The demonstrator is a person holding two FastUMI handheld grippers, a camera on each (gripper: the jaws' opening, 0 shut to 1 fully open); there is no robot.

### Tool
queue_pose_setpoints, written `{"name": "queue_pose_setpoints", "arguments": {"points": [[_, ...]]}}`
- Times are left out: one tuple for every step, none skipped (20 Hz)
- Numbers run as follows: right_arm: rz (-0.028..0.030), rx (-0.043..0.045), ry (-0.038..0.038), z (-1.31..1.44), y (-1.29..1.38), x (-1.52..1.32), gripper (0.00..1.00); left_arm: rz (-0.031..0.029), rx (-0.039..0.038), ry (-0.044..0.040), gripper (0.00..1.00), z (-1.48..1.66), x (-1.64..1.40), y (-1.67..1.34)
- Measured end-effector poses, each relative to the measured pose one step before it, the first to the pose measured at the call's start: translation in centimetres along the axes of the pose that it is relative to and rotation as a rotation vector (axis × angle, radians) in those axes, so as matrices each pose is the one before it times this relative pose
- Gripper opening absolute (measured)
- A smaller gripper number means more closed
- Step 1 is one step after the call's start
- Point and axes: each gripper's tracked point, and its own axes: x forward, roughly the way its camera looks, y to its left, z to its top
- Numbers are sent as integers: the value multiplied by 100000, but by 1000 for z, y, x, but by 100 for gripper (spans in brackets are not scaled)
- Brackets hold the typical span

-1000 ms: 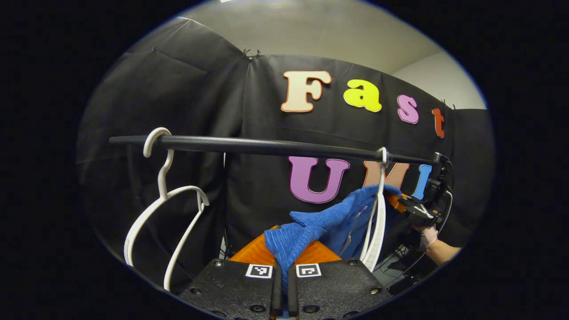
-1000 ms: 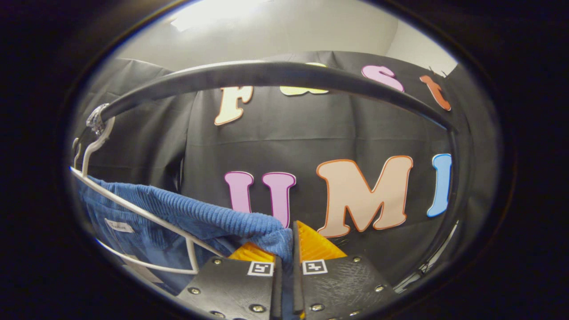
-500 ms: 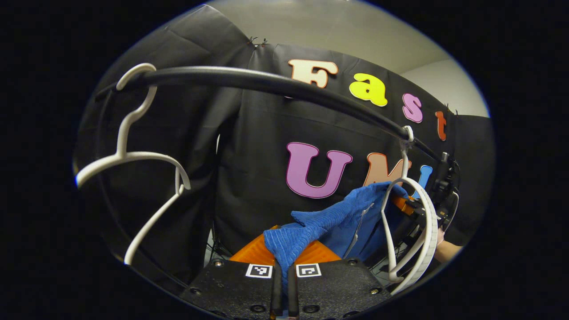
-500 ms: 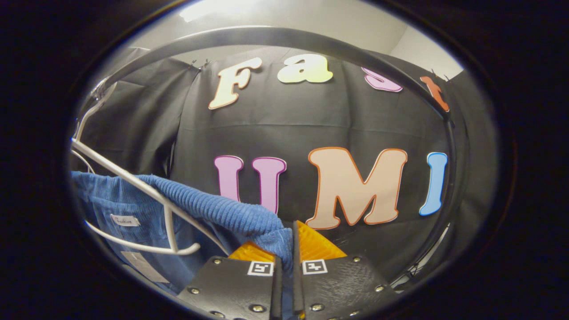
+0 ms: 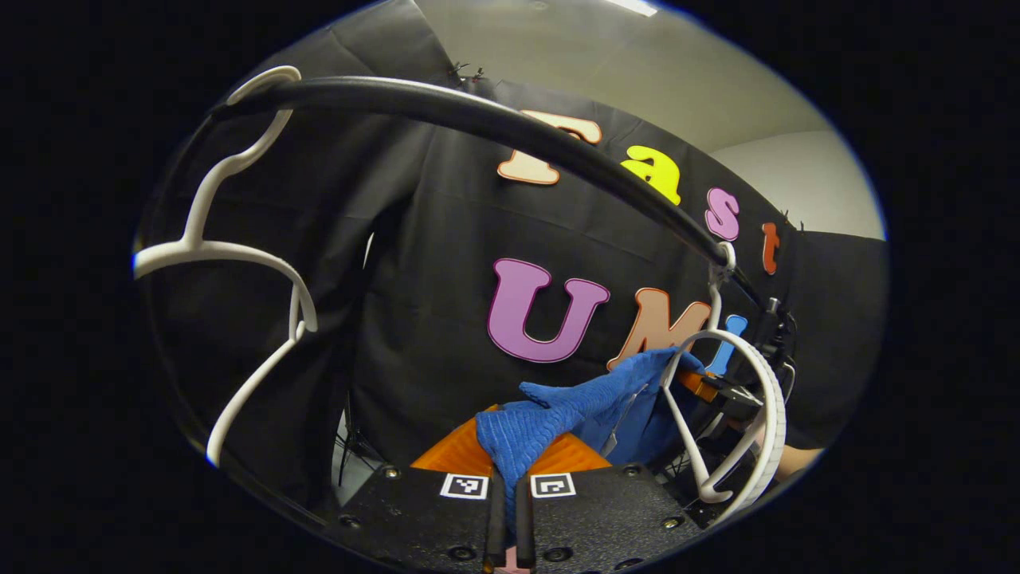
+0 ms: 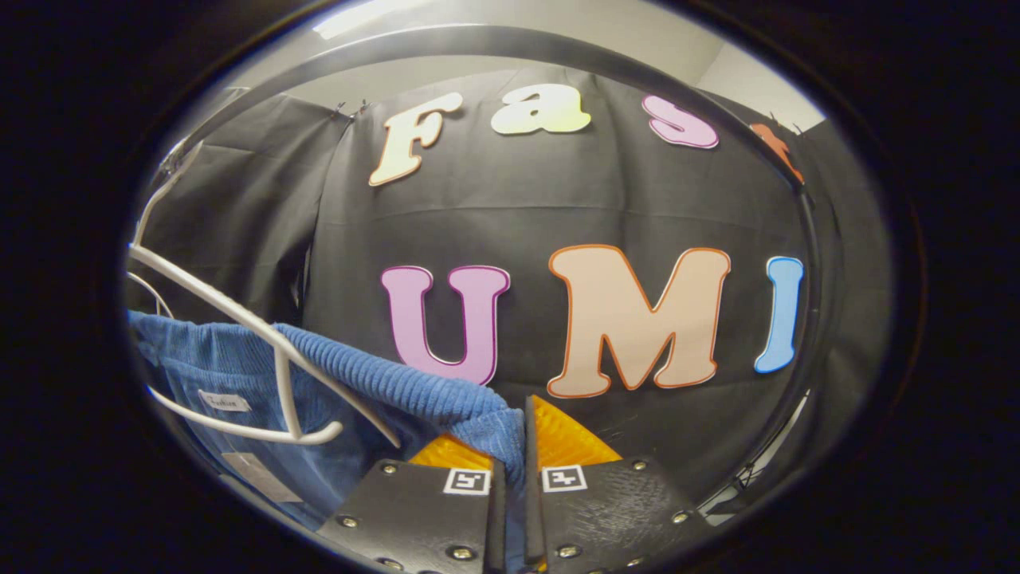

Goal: Grasp the clothes on the hanger with both hands and then place them into the laundry hamper below.

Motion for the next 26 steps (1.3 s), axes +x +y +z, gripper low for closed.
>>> {"name": "queue_pose_setpoints", "arguments": {"points": [[810, 16, 311, -11, 223, 115, 10, -437, -37, -299, 5, 186, -332, 9], [743, -61, -119, -11, 242, 88, 10, 524, 1012, 80, 5, 67, -234, 273], [235, -209, -29, -101, 205, 101, 9, 559, 1772, 221, 5, -217, -117, 220], [83, -360, 382, -296, 90, 206, 10, -34, 885, 497, 5, -317, -174, 59], [491, 372, 423, -224, 45, 169, 10, 309, -216, 975, 5, -484, -8, 191], [637, 1231, 222, -187, 87, 194, 9, -26, -835, 14, 5, -294, -123, 214], [655, 890, 702, -227, 63, 133, 9, 643, -1365, -224, 5, -267, 69, 411], [685, 443, 1084, -426, 102, 194, 9, 213, -1234, 281, 5, -713, 248, 118], [-18, -456, 693, -273, -126, 164, 10, 29, -492, -191, 5, -571, 164, -56], [-200, -654, 621, -327, -48, 134, 10, 70, 30, -83, 5, -507, 73, 192], [-86, -52, 356, -222, 36, 162, 10, 194, 444, 252, 5, -579, 125, 216], [-275, 325, 624, -383, 52, 156, 10, 318, 494, 297, 5, -656, 41, 213], [-430, 634, 941, -645, -66, 272, 10, 450, -180, 430, 5, -737, 70, 269], [-865, 559, 971, -715, -172, -238, 10, 269, -286, 522, 5, -834, 80, 50], [-1108, 602, 757, -578, -379, -11, 10, 283, -273, 423, 5, -875, 343, -49], [-1181, 118, 1242, -663, -505, -523, 10, 282, -202, 155, 5, -716, 360, -2], [-1036, 172, 1320, -699, -651, -289, 10, 360, 81, 343, 5, -790, 320, 62], [-917, 619, 1178, -670, -368, -216, 10, 527, -233, 190, 5, -726, 329, -117], [-947, 468, 1011, -669, -548, -332, 10, 454, -666, 381, 5, -747, 16, -198], [-1051, 352, 942, -655, -580, -458, 10, 442, -1016, 1060, 5, -934, 116, -169], [-1131, 15, 1335, -699, -627, -434, 10, -17, -789, 943, 5, -914, 86, -236], [-750, 342, 1090, -826, -545, -551, 9, 14, -784, 725, 6, -776, 228, -223], [-631, 387, 1091, -673, -539, -468, 9, 115, -972, 814, 5, -759, 163, -246], [-640, 404, 1156, -711, -555, -673, 9, 104, -1085, 688, 6, -736, -121, -443], [-672, 309, 788, -511, -492, -562, 9, 203, -1253, 725, 5, -826, -2, -196], [-464, 434, 475, -345, -381, -610, 10, -5, -504, 572, 5, -672, 6, -211]]}}
